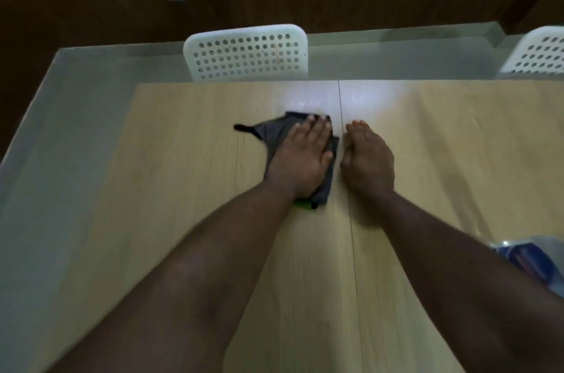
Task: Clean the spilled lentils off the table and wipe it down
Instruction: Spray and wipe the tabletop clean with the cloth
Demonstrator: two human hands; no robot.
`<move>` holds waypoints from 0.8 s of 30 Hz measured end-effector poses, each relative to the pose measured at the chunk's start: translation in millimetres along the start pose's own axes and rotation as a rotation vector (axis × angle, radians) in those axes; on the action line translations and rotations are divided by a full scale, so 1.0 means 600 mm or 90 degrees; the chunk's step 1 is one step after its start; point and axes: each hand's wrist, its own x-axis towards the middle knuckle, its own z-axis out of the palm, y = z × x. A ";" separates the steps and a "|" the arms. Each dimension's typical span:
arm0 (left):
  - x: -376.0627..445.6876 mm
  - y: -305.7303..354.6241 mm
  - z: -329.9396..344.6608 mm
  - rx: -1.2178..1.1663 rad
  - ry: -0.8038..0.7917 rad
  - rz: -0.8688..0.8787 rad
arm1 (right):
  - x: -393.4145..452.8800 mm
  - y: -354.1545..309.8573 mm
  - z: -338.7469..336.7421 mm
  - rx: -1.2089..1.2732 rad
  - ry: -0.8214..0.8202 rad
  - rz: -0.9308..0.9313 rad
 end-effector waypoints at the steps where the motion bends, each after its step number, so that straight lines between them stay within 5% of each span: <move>1: -0.048 0.021 0.007 -0.006 -0.005 0.016 | -0.015 0.000 -0.007 0.032 0.002 0.007; 8: -0.414 0.007 0.031 -0.024 -0.008 -0.077 | -0.229 0.024 -0.042 0.022 -0.124 -0.056; 17: -0.322 0.042 0.034 0.008 0.012 -0.172 | -0.317 0.027 -0.043 -0.053 -0.114 -0.096; 24: -0.545 0.109 0.076 -0.002 0.004 -0.100 | -0.332 0.024 -0.051 -0.053 -0.102 -0.104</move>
